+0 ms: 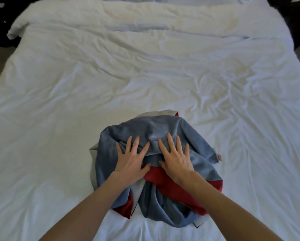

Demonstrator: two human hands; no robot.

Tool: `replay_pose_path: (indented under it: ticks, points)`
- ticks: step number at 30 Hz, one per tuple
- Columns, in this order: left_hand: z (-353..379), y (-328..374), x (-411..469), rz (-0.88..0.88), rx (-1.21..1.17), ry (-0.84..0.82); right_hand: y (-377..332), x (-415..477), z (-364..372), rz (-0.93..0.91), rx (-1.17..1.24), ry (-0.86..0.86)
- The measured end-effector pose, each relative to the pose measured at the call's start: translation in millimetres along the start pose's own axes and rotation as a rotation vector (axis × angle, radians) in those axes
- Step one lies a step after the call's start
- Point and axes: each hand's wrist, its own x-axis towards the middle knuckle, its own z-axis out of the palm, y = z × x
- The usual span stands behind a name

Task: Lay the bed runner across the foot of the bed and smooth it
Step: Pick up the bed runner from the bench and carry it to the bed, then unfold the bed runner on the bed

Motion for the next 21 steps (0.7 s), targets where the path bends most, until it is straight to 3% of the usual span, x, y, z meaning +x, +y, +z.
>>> replay_pose_path:
  ticks: [12,21]
  points:
    - [78,-9,45,0.025,0.048,0.026,26,42,89,0.033,-0.004,-0.028]
    - [69,-8,40,0.029,0.056,0.006,20,35,80,0.057,0.041,-0.035]
